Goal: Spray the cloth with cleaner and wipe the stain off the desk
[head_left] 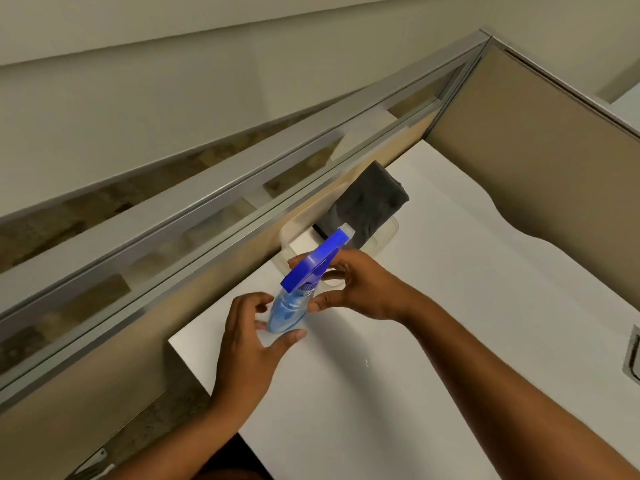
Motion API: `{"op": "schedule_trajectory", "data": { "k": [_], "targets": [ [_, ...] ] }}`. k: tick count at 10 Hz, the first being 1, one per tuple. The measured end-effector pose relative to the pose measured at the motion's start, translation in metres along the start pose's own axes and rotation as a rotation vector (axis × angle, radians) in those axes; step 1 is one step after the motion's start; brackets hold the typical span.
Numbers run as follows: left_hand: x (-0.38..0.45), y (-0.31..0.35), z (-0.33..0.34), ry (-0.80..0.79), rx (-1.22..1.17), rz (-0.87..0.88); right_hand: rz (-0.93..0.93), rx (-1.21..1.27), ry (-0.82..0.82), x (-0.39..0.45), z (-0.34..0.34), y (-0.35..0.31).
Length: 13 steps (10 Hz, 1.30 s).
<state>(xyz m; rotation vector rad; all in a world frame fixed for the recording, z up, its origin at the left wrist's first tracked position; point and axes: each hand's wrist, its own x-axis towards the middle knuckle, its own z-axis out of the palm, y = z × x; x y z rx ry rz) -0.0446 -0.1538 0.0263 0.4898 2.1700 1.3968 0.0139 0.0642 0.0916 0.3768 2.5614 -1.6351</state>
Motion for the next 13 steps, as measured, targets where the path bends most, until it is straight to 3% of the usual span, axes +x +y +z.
{"op": "schedule_trajectory", "data": {
  "k": [1,2,4,5,7,10,13],
  "targets": [
    [0.015,-0.001,-0.003,-0.01,0.015,0.098,-0.018,0.013,0.055,-0.002,0.008,-0.004],
    [0.017,0.002,-0.011,0.006,0.031,0.182,0.028,0.081,0.161,-0.01,0.011,-0.007],
    [0.023,0.04,-0.021,0.087,0.083,0.396,-0.049,0.148,0.423,-0.023,0.005,-0.041],
    [0.045,0.064,-0.018,0.021,0.093,0.527,-0.062,0.088,0.581,-0.027,-0.004,-0.055],
    [0.095,0.099,0.002,-0.05,0.217,0.604,0.009,0.035,0.849,-0.017,-0.015,-0.044],
    [0.129,0.064,0.027,-0.106,0.383,0.49,0.172,0.008,0.876,0.013,0.008,0.007],
    [0.118,0.063,0.032,-0.094,0.466,0.429,0.151,0.017,0.798,0.011,0.009,0.02]
  ]
}}
